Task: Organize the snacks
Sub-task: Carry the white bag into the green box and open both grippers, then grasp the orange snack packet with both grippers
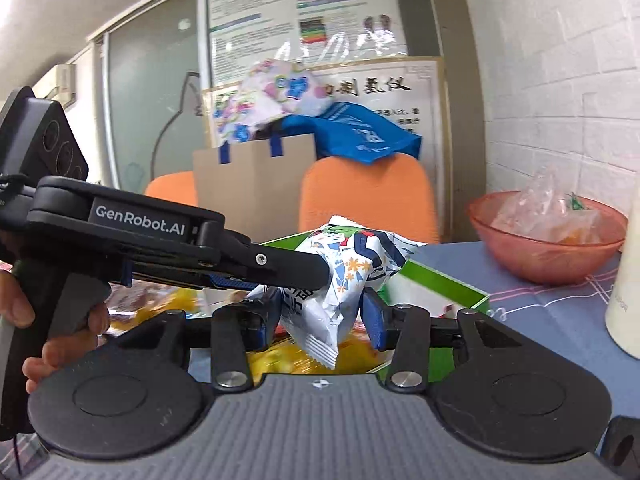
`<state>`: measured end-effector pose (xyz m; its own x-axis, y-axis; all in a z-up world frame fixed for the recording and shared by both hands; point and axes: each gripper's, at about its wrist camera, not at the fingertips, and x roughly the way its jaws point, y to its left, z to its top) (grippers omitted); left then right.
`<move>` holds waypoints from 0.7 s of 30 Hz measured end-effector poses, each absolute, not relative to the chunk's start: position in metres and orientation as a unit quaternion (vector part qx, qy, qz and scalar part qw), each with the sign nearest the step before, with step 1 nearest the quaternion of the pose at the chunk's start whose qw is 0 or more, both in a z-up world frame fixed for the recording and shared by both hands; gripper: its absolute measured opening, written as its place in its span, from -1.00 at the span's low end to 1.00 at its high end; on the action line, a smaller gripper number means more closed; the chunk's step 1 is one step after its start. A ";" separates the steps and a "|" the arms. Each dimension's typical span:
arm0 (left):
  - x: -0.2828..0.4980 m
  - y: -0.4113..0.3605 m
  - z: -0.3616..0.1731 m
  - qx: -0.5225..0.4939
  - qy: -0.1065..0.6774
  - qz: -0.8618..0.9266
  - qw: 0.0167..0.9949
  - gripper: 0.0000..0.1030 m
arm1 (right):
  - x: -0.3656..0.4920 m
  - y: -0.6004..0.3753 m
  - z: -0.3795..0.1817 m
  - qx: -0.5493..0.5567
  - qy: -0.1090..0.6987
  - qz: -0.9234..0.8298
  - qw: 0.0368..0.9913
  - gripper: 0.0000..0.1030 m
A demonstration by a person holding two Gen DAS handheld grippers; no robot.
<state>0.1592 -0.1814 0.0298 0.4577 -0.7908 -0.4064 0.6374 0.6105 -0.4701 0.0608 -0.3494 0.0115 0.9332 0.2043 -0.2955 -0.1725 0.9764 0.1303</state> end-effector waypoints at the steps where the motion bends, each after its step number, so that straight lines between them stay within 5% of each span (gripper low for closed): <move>1: 0.163 -0.185 0.029 -0.125 0.304 -0.422 0.845 0.19 | 0.065 -0.353 0.010 0.050 0.157 0.093 0.982 0.43; 5: 0.178 -0.196 0.023 -0.117 0.311 -0.410 0.849 0.25 | 0.081 -0.359 0.005 0.045 0.160 0.085 0.982 0.42; 8: 0.183 -0.198 0.016 -0.110 0.320 -0.392 0.856 1.00 | 0.093 -0.360 -0.005 0.037 0.165 0.072 0.983 0.45; 11: 0.176 -0.184 0.016 -0.120 0.315 -0.370 0.866 1.00 | 0.103 -0.355 -0.017 0.013 0.180 0.053 0.982 1.00; 21: 0.104 -0.086 0.054 -0.134 0.268 -0.292 0.908 1.00 | 0.041 -0.339 0.016 0.033 0.110 0.087 0.990 1.00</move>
<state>0.1045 -0.0864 0.0544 0.6850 -0.6026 -0.4094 0.4591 0.7934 -0.3997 0.0407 -0.3392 0.0163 0.9606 0.1795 -0.2123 -0.1648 0.9826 0.0852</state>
